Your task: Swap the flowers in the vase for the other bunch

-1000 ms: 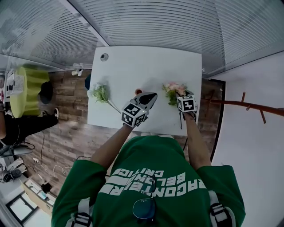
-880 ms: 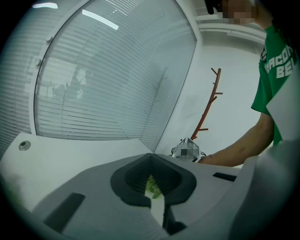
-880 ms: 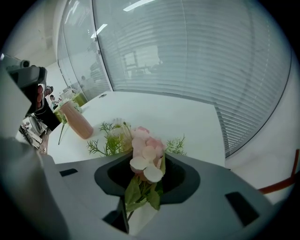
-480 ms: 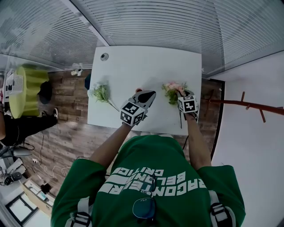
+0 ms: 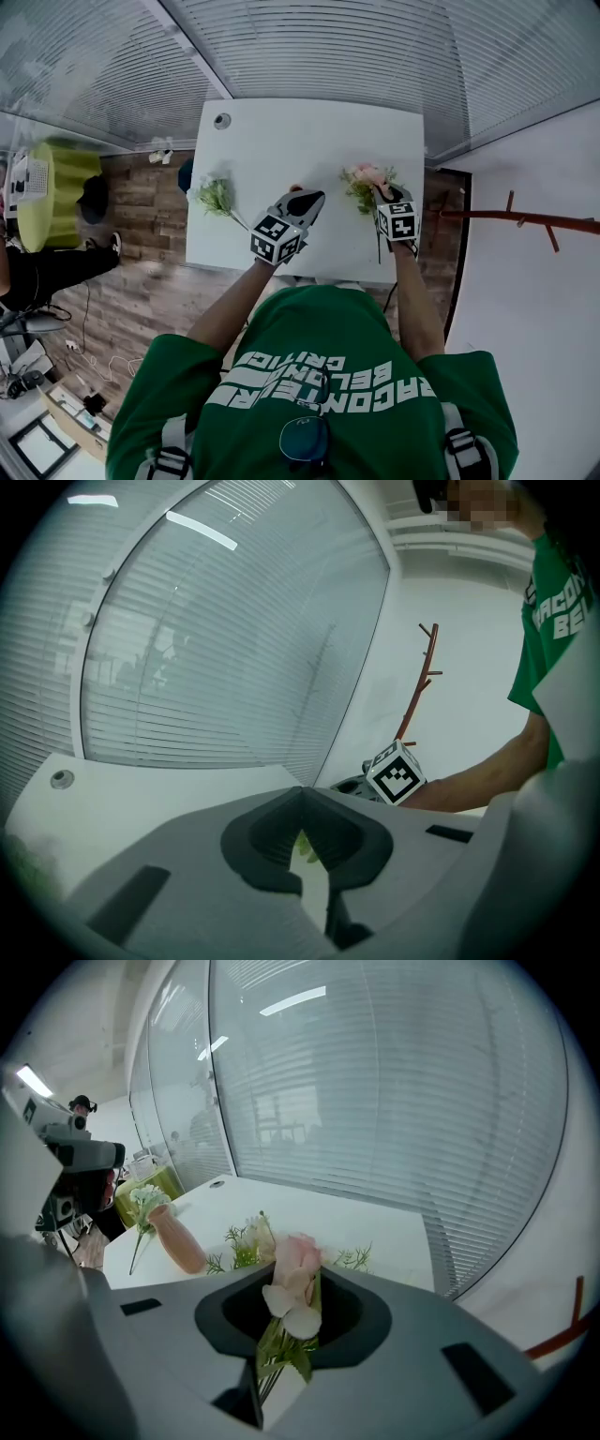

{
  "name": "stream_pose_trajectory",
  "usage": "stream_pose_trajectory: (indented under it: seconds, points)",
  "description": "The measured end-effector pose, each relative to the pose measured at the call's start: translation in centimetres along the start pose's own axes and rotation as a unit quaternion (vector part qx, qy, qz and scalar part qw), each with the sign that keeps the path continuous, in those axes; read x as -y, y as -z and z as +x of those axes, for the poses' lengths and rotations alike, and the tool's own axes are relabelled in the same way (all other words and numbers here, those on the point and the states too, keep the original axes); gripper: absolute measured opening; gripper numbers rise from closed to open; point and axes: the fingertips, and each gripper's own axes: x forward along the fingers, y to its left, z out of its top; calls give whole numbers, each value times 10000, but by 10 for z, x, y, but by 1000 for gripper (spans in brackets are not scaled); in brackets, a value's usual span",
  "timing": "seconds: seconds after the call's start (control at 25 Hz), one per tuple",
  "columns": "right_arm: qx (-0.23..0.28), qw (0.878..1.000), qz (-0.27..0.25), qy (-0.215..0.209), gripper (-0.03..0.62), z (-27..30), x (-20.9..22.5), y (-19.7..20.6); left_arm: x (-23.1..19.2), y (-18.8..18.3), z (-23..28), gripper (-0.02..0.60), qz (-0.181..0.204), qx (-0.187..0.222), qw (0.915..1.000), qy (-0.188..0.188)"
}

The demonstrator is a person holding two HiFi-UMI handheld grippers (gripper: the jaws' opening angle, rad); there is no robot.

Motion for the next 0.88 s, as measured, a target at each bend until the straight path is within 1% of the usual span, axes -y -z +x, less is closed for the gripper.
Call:
stream_pose_trajectory:
  seconds: [0.44, 0.64, 0.88]
  points:
    - [860, 9961, -185, -2, 87, -29, -25, -64, -8, -11, -35, 8, -2, 250, 9995, -177]
    - [1294, 9908, -384, -94, 87, -42, -46, -101, -17, -19, -57, 8, -16, 423, 9984, -374]
    - [1765, 9819, -628, -292, 86, -51, -76, -137, -29, -18, -83, 8, -44, 612, 9958, -676]
